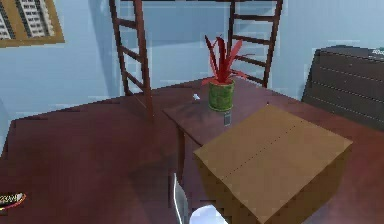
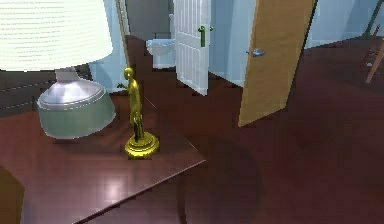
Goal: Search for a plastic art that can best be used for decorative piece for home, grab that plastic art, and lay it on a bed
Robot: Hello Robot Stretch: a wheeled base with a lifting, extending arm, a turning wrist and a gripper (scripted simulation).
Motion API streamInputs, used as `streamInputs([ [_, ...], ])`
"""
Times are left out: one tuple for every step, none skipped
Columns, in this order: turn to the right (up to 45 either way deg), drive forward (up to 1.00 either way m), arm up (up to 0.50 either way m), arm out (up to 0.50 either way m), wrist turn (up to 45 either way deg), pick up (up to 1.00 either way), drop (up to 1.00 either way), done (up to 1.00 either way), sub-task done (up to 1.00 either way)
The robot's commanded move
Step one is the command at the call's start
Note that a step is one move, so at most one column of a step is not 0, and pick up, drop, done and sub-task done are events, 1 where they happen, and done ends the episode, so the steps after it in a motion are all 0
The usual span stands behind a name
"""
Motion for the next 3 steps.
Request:
streamInputs([
  [-12.0,0.00,0.00,0.00,0.0,0.00,0.00,0.00,0.00],
  [0.0,0.00,0.50,0.00,0.0,0.00,0.00,0.00,0.00],
  [0.0,0.00,0.36,0.00,0.0,0.00,0.00,0.00,0.00],
])
